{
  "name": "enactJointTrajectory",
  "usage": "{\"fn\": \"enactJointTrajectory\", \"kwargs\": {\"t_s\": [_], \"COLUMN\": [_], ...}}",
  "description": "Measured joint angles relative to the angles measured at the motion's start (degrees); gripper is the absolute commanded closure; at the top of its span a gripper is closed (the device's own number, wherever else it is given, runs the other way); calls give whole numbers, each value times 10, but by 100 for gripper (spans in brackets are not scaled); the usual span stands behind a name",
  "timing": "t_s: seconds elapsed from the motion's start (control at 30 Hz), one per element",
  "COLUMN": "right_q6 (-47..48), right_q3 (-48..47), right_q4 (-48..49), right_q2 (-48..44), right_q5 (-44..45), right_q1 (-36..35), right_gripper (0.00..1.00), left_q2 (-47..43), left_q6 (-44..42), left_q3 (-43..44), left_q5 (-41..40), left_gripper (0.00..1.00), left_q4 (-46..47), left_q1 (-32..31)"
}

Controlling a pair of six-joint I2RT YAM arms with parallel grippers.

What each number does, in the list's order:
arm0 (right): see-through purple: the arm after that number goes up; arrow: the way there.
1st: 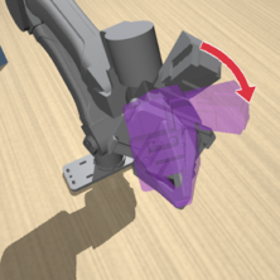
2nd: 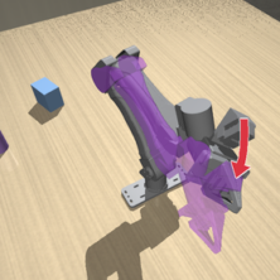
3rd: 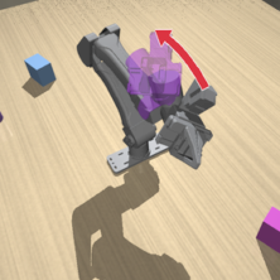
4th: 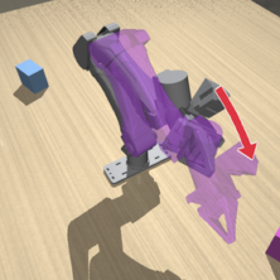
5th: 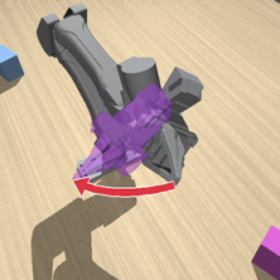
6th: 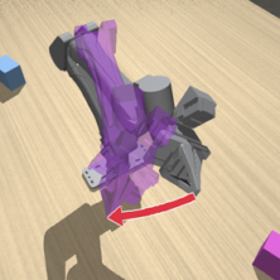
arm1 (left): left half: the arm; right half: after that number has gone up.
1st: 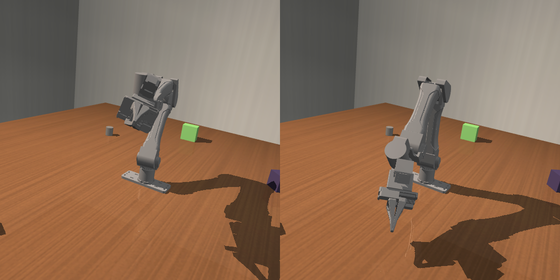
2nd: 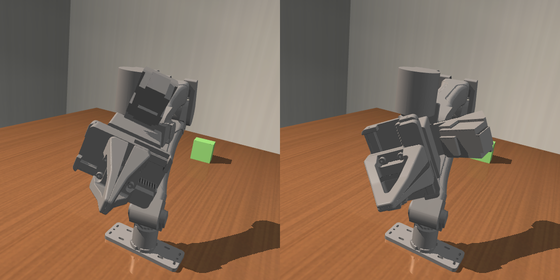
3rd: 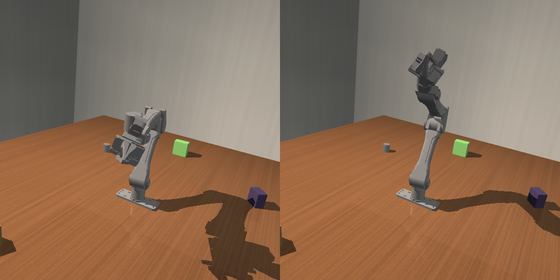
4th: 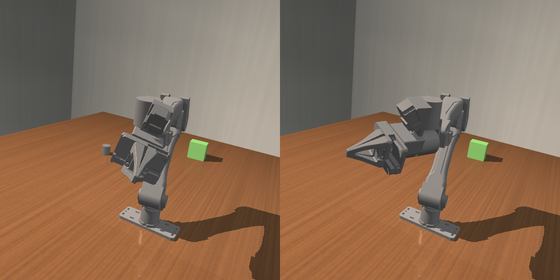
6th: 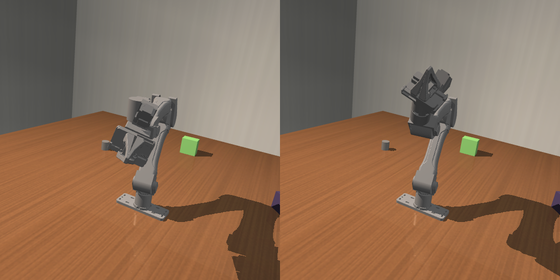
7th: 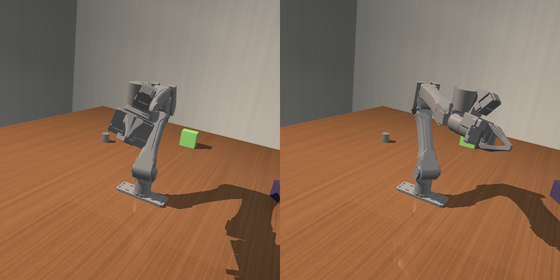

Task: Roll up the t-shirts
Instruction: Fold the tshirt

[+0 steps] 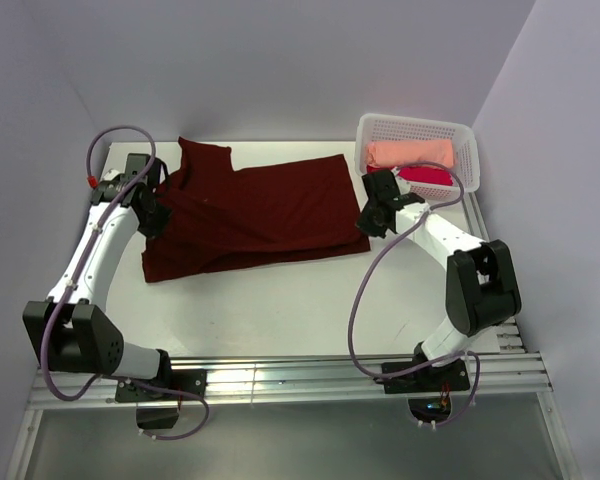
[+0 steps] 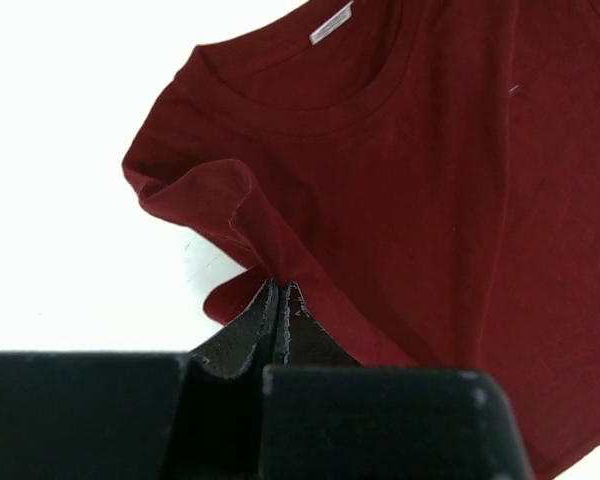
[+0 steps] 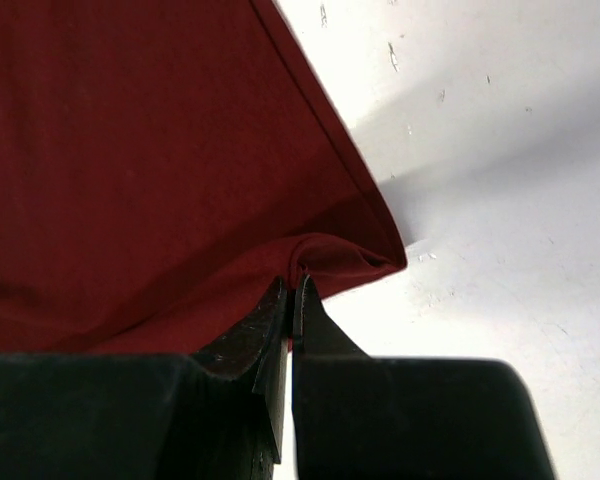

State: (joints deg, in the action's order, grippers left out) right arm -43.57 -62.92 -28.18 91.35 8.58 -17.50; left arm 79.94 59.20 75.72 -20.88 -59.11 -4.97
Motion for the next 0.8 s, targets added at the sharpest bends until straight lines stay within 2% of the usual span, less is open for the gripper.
{"fn": "enactJointTrajectory", "kwargs": {"t_s": [0.8], "right_q6": [-12], "right_q3": [-62], "right_q4": [0], "right_q2": [98], "right_q5": [5], "right_q1": [7], "right_gripper": [100], "left_q2": [122], "left_q6": [-59], "left_q3": [103], "left_q5": [-13], "left_gripper": [100], "left_q4": [14], "left_q1": [2]}}
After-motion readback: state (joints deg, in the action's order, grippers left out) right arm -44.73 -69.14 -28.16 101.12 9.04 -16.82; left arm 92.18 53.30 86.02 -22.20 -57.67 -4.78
